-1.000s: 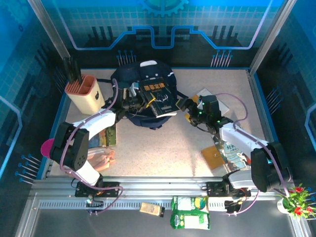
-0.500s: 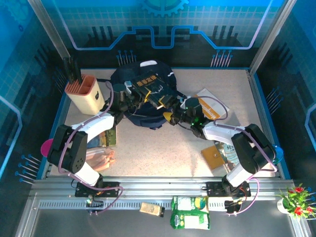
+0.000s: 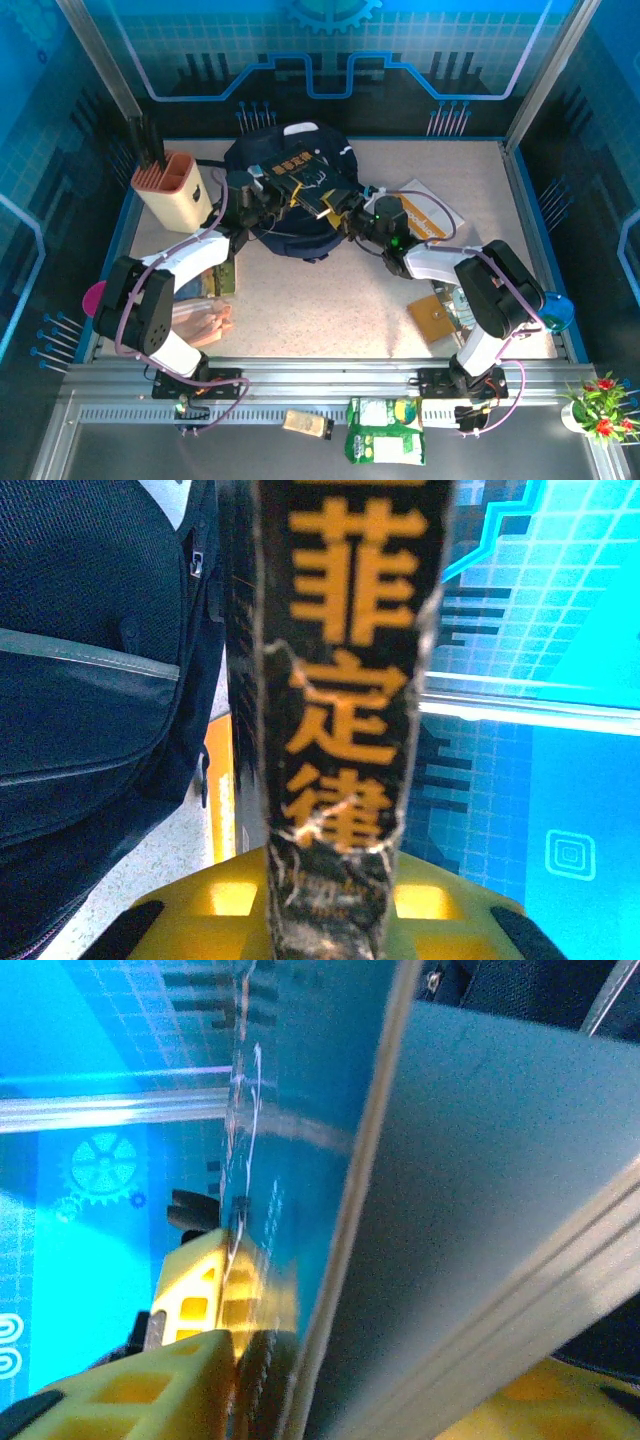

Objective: Pack the student bag
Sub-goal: Pass the book.

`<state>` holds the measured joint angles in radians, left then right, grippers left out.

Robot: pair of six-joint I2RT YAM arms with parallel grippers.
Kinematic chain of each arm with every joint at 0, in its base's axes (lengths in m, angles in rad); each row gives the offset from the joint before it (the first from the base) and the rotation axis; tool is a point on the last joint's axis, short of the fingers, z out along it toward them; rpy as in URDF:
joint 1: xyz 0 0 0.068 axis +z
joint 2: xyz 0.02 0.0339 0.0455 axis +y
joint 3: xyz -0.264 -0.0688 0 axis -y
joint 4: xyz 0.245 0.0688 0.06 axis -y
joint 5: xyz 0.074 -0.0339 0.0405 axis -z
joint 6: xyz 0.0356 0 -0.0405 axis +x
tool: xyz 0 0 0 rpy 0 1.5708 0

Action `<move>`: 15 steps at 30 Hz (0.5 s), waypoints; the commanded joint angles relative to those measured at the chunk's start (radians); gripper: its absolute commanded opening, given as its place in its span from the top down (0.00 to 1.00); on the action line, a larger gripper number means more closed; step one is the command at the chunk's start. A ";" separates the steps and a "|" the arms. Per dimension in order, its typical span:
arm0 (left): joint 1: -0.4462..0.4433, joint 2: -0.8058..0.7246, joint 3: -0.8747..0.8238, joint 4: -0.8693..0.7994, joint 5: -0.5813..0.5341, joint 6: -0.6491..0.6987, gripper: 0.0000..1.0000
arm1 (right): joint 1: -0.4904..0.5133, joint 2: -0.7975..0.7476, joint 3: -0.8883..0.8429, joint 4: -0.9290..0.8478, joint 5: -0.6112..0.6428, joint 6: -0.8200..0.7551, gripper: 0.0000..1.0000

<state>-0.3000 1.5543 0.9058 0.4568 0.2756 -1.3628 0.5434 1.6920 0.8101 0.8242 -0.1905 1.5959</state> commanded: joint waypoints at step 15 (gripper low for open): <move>-0.031 -0.053 0.145 -0.461 -0.050 0.623 0.27 | -0.148 -0.239 0.029 -0.315 0.046 -0.454 0.90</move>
<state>-0.3122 1.5234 0.9829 0.1574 0.2508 -0.9867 0.4339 1.5589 0.8391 0.5323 -0.1699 1.2938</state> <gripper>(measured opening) 0.722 0.166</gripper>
